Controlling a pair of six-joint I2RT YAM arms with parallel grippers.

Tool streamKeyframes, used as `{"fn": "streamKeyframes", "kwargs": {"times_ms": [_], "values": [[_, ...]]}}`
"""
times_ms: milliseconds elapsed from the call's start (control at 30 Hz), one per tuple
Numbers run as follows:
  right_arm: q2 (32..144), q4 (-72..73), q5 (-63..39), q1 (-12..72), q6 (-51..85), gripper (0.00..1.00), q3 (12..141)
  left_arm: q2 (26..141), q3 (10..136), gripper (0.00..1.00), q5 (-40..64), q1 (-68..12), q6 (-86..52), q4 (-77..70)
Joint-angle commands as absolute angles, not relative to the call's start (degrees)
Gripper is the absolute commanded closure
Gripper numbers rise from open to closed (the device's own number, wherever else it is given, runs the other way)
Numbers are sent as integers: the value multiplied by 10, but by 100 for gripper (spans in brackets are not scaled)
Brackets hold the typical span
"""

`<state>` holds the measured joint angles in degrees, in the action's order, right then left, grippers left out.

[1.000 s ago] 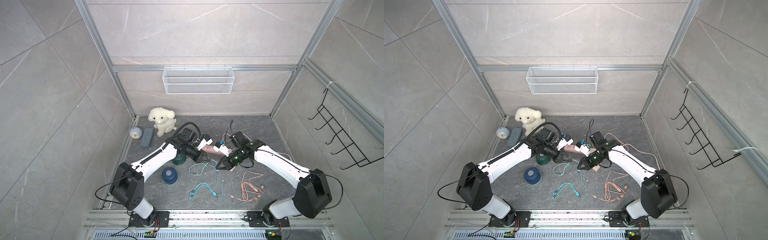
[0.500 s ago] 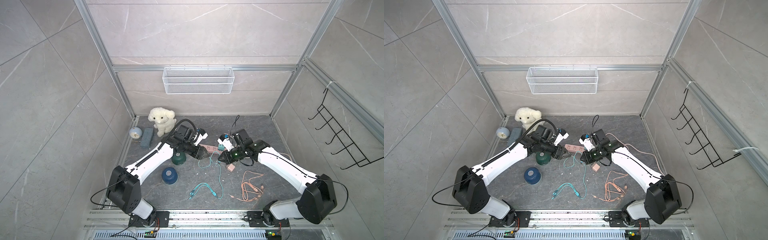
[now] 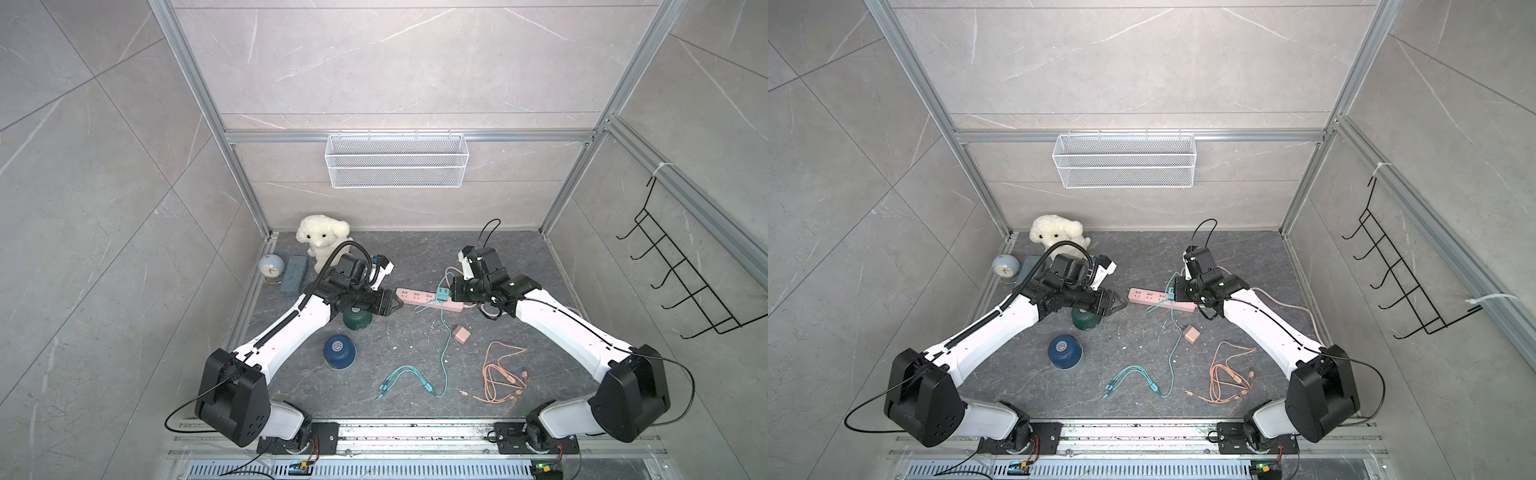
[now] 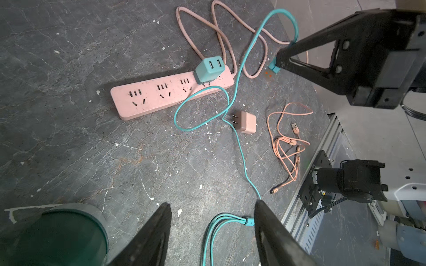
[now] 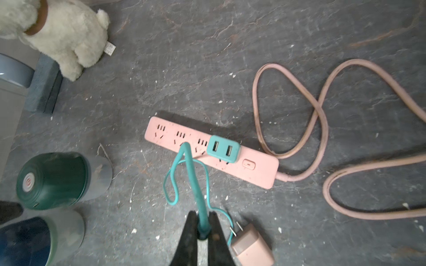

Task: Charge the cordless meat grinders
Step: Pick up the charging cable from the center of the board, then insert the charging cable into the plug.

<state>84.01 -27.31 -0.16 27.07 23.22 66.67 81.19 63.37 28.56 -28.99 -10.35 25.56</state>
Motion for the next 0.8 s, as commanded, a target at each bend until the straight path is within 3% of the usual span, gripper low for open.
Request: {"fn": "streamKeyframes", "kwargs": {"times_ms": [0,233,767], "values": [[870,-235,47,272,250,100,669,794,631,40,276,-289,-115,235],[910,-155,76,272,267,100,645,795,627,40,267,-288,-113,235],[979,-160,151,304,287,100,666,786,604,40,224,-279,-137,213]]}}
